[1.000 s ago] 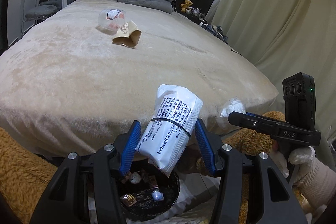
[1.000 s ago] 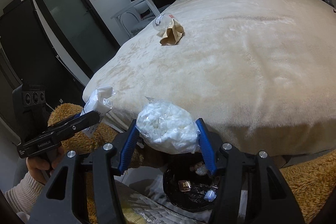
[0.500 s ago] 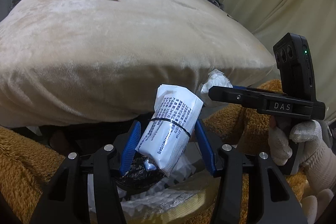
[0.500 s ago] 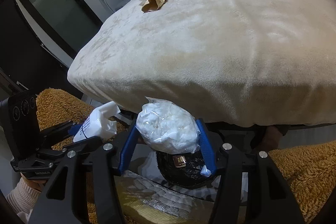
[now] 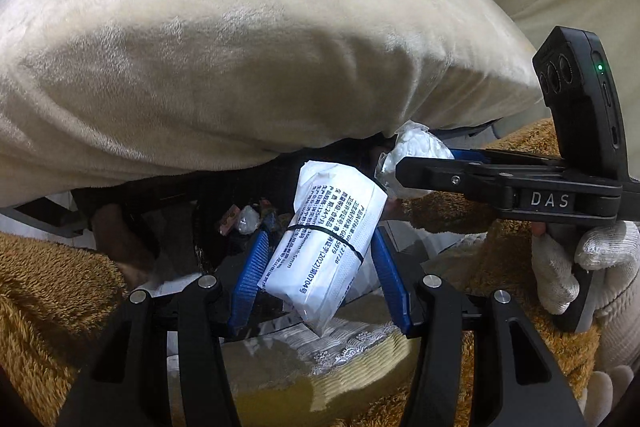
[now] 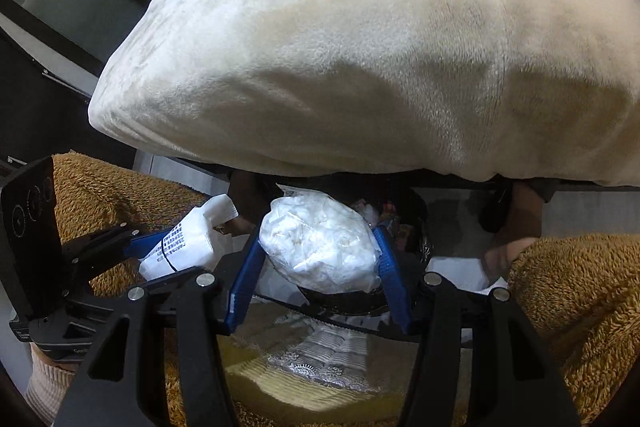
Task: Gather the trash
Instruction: 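Carry the packet and plastic bag down to the bin and open both tools, then raise both tools toward the tan paper bag and clear cup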
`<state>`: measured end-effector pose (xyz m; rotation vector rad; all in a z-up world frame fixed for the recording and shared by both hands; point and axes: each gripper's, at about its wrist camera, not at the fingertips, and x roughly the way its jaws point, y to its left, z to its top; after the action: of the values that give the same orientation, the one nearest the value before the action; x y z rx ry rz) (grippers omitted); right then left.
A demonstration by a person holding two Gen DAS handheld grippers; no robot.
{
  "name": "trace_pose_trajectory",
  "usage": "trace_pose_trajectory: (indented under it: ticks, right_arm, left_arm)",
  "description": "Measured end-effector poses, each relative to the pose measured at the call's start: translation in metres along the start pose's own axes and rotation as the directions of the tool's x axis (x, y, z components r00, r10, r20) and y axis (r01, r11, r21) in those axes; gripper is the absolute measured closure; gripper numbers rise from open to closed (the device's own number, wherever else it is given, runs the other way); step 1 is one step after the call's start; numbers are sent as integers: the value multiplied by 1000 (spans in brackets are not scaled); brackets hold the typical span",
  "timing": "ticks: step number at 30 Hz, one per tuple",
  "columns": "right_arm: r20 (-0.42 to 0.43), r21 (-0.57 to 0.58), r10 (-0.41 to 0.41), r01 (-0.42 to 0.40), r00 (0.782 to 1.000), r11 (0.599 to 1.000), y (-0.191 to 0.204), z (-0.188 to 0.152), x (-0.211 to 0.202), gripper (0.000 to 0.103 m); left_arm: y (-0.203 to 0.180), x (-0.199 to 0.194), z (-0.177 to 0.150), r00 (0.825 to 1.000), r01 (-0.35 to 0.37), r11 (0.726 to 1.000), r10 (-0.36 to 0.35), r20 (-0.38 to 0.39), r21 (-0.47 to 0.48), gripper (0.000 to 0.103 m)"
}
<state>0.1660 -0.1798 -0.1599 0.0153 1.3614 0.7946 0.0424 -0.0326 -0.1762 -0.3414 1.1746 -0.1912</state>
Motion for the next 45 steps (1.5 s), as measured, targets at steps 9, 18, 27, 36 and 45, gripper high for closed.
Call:
trace_pose_trajectory:
  ticks: [9,18,27,36,45]
  right_arm:
    - [-64,47,39,-36,997,998,-5,7,16,45]
    - [-89,117,63,-52,994,992,-18,13,24,32]
    - [-65,84,53,-47,997,995,-14,13,21,32]
    - [134,-34,119,-115,984,993,1,4,-28,32]
    - [368,-198,192,-125,910,972,14,20,-88,32]
  left_arm:
    - [10,20,2,996,-17,999,13,-84,-46,49]
    - [12,23,6,994,-56,995,48,-97,-80,25]
    - [14,14,6,997,-52,994,45,-69,-94,25]
    - [18,-25,5,996,3,995,6,87,-101,25]
    - [29,-71,27,963,44,997,-24,269,-68,25]
